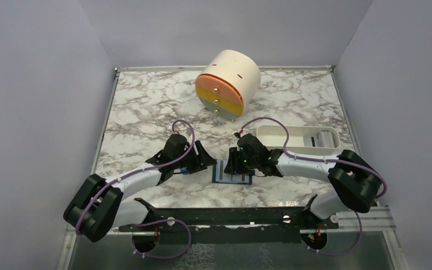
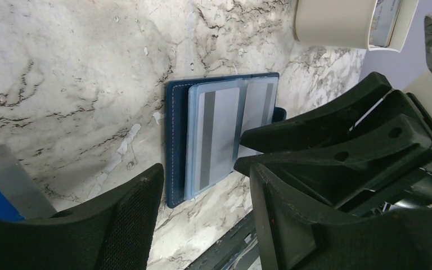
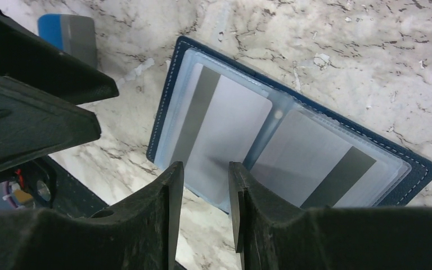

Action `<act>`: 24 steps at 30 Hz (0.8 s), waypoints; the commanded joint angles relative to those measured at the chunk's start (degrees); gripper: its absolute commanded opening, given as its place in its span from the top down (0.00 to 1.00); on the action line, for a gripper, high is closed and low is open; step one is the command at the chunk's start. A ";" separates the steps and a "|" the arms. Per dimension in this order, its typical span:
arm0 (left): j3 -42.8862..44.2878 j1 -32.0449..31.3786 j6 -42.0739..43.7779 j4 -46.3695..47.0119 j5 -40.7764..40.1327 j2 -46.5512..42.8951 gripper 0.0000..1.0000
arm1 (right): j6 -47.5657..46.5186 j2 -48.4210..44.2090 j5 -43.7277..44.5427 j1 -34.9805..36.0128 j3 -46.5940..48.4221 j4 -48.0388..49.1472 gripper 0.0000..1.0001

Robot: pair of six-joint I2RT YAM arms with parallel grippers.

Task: Put the credit cards into the card holder
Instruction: Turn over the card slot in the card holder.

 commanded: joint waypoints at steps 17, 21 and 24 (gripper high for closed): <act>0.72 -0.49 -2.76 9.66 7.30 4.97 0.42 | -0.32 2.02 3.32 0.39 -1.42 0.10 0.65; 0.99 -1.32 -2.72 10.20 7.53 6.13 0.43 | -0.31 2.64 2.61 0.39 -1.60 0.94 0.65; 0.98 -1.76 -2.62 10.81 7.23 7.44 0.43 | -0.57 2.94 2.64 0.39 -1.88 1.45 0.65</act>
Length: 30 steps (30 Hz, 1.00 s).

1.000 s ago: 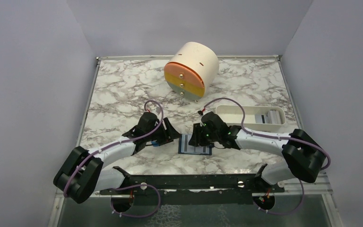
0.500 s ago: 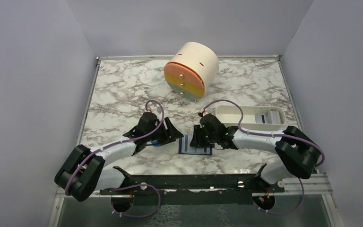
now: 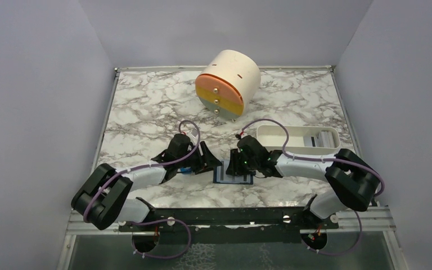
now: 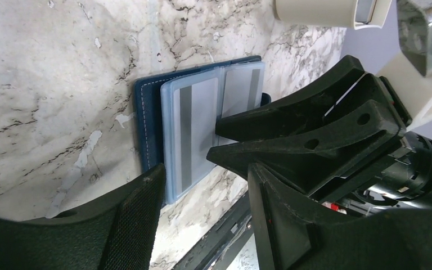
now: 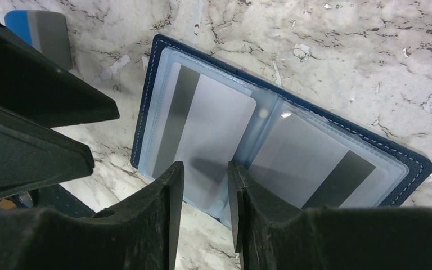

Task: Put the credit cards into the card holder
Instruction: Turn over the card slot in the card holder.

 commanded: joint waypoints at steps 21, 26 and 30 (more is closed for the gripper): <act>1.45 -2.63 -0.58 4.83 -0.05 1.88 0.42 | -1.05 2.31 0.21 0.37 -2.40 2.87 0.73; 1.44 -2.68 -0.82 4.83 -0.82 0.58 0.42 | -1.15 2.12 0.41 0.35 -2.51 2.82 0.73; 1.30 -2.74 -0.58 4.84 -1.04 1.36 0.42 | -1.13 2.11 0.41 0.36 -2.58 2.85 0.73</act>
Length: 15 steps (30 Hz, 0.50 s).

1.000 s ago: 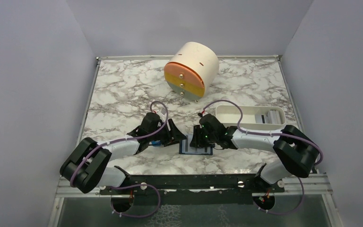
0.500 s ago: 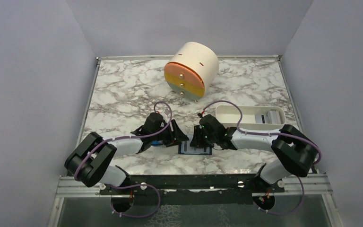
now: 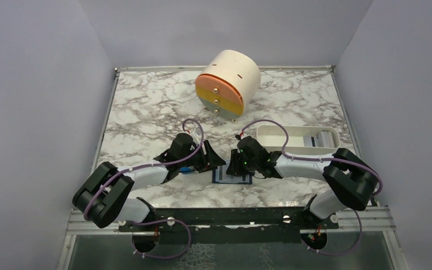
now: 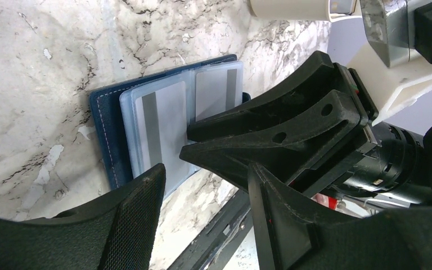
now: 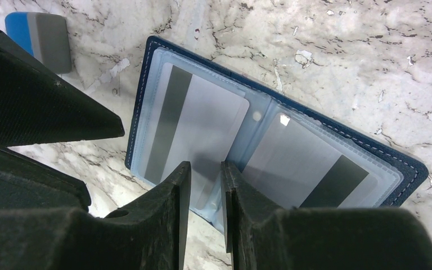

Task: Put the credit cards into the card holder
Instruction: Turn over the card slot in the card holder.

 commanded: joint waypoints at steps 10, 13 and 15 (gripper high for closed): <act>0.66 -0.25 1.61 1.38 -1.95 2.73 0.42 | -0.68 1.06 0.51 0.34 -1.53 -0.31 0.74; 0.49 -0.32 2.09 1.44 -2.67 3.30 0.42 | -0.71 1.16 0.52 0.37 -1.58 -0.24 0.74; 0.48 -0.25 2.30 1.49 -2.92 3.93 0.42 | -0.76 1.27 0.44 0.34 -1.62 -0.07 0.74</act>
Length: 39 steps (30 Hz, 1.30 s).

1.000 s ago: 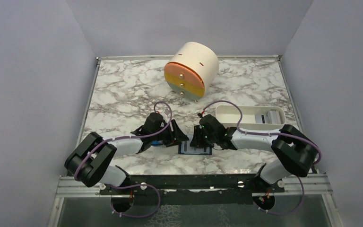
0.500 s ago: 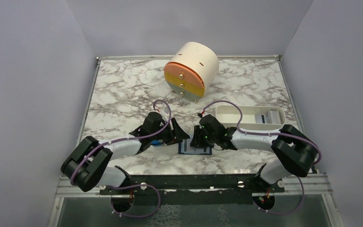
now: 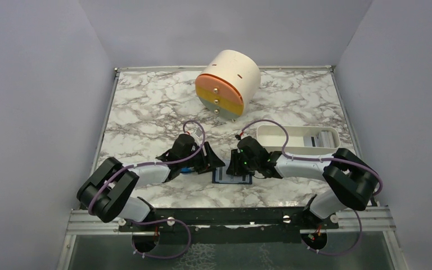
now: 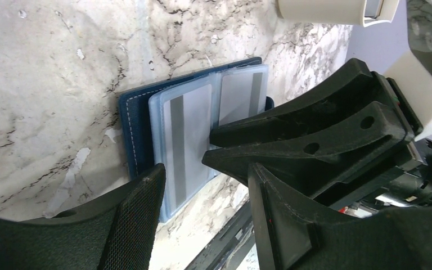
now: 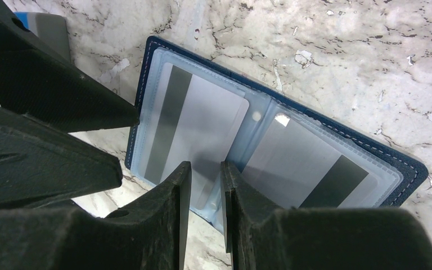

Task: Put the credit cards into the card holder
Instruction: Turn over the card slot in the card holder.

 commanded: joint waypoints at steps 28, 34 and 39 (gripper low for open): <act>1.09 -2.27 0.01 0.97 -1.58 2.49 0.96 | -4.78 -2.97 -2.02 0.34 -0.93 0.27 0.70; 6.05 -2.36 6.57 -12.25 -7.38 0.69 1.00 | -7.90 -9.21 1.56 0.39 0.43 -6.15 0.64; 9.22 -2.36 10.82 -21.24 -12.03 -2.37 1.00 | -8.58 -13.96 3.70 0.39 1.16 -9.48 0.63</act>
